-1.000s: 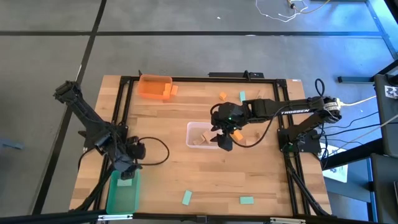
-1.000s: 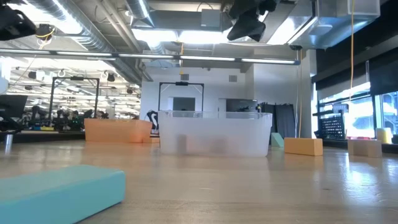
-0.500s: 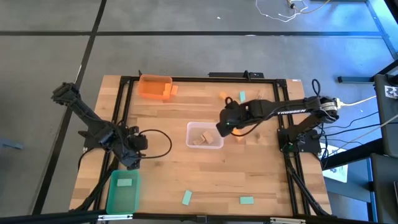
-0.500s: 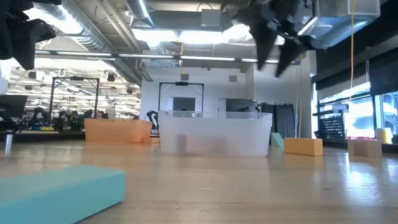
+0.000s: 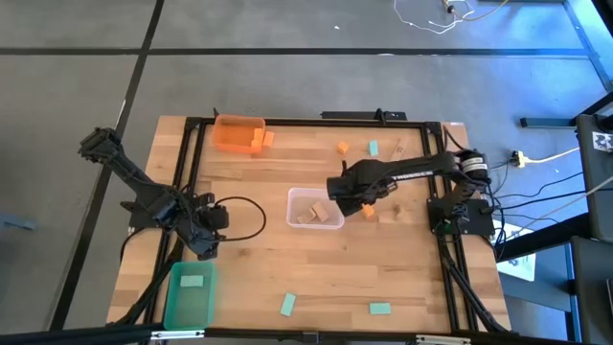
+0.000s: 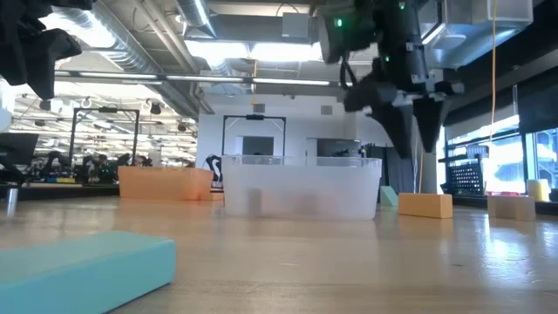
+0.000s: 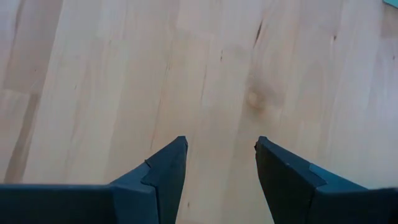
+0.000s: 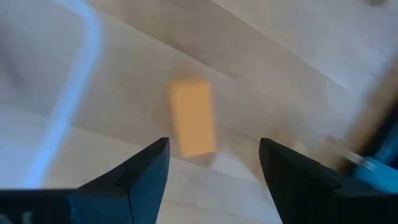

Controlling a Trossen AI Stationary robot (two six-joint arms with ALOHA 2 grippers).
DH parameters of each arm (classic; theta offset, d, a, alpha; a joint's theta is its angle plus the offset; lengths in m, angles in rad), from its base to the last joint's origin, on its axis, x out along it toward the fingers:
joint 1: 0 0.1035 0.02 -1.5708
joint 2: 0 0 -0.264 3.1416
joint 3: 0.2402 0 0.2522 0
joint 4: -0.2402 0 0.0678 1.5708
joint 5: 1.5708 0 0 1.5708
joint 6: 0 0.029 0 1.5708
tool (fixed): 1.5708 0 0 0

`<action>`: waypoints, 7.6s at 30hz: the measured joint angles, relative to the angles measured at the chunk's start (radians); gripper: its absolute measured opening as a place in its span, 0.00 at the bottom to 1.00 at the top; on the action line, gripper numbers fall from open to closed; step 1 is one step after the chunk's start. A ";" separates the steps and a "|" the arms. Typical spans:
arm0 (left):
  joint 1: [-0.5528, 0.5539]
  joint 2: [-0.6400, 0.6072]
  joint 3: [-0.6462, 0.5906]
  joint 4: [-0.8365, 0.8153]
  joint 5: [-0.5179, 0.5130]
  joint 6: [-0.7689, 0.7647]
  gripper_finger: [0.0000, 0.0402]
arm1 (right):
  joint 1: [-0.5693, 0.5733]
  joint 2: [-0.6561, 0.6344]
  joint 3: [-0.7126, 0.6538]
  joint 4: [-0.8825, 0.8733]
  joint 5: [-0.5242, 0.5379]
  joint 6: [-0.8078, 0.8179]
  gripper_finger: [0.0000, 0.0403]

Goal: Sort & place blocks by color
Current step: Put the yellow block into the orange bin

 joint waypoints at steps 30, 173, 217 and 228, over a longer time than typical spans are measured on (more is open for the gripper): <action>0.000 0.000 0.000 0.003 0.002 -0.003 0.45 | -0.019 0.047 -0.264 0.340 -0.150 -0.180 0.61; 0.376 0.326 -0.001 1.188 0.226 1.687 0.36 | 0.140 0.053 0.217 0.729 -0.537 -0.840 0.32; 0.360 0.323 0.001 1.060 0.243 1.487 0.31 | 0.070 0.055 0.217 0.744 -0.620 -0.839 0.41; 0.359 0.320 0.000 1.011 0.239 1.412 0.31 | 0.025 0.055 0.217 0.700 -0.620 -0.871 0.41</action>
